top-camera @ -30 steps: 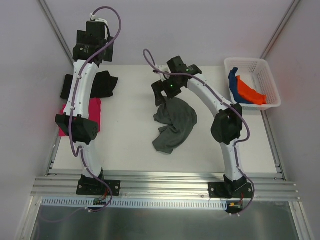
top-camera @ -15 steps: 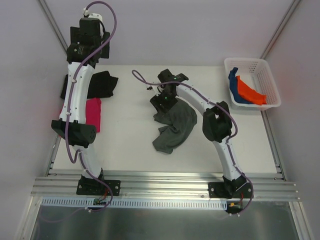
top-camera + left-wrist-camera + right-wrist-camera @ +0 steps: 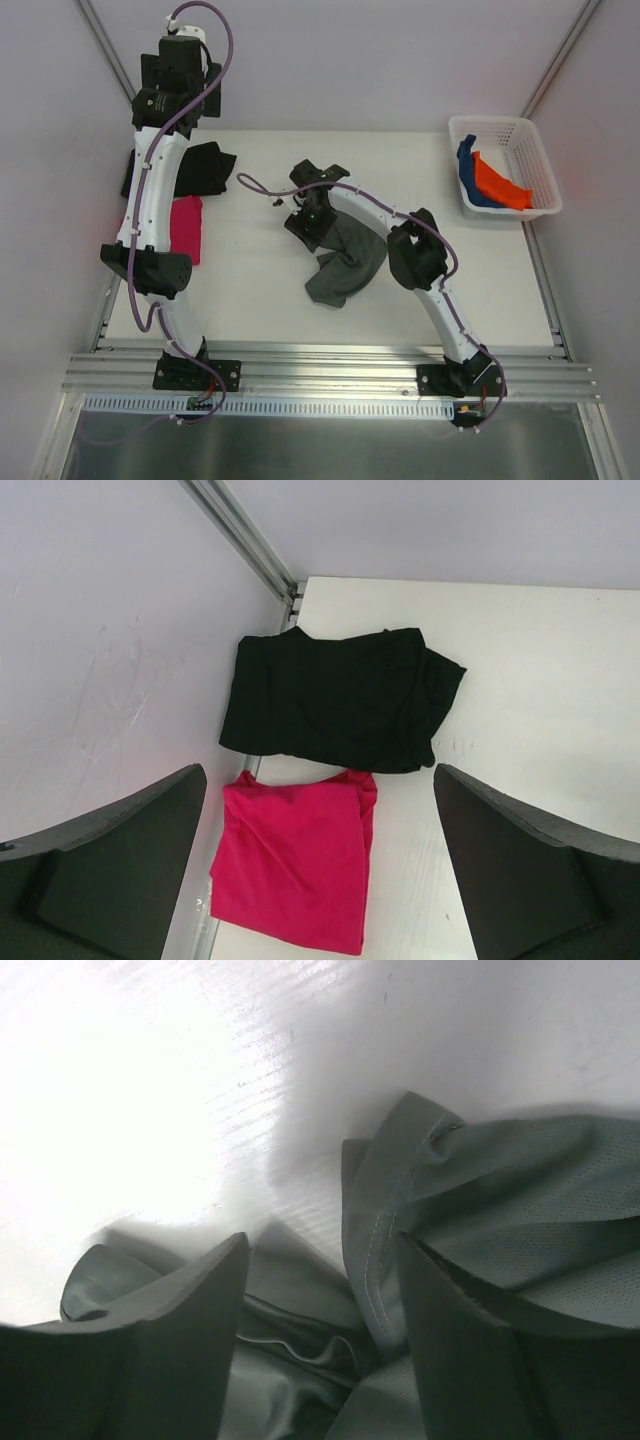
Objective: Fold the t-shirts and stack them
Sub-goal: Flatten out the tshirt
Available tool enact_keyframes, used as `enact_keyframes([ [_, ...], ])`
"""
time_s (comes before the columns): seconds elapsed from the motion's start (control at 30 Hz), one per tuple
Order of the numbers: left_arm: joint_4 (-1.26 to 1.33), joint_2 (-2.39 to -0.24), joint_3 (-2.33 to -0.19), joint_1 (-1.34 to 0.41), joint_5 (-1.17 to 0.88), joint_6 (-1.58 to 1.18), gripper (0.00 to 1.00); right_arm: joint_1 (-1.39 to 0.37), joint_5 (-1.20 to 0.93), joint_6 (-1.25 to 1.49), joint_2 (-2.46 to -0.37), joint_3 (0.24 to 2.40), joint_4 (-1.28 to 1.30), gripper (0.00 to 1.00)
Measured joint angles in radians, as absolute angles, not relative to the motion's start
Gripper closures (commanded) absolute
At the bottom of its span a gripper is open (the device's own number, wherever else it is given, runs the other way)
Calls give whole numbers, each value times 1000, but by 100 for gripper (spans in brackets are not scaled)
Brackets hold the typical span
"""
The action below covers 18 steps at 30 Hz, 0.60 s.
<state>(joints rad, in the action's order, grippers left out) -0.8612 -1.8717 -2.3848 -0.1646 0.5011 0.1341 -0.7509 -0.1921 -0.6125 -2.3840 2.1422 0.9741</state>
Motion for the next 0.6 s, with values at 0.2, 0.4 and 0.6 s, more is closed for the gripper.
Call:
enact_keyframes([
  [0.2, -871, -1872, -2384, -165, 501, 130, 1, -751, -154, -628, -2384, 2127, 961, 43],
  [0.4, -872, -1872, -2383, -165, 501, 129, 1, -743, -96, -647, -2394, 2112, 955, 45],
  [0.6, -872, -1872, -2382, -170, 502, 127, 1, -743, -16, -687, -2397, 2112, 940, 99],
])
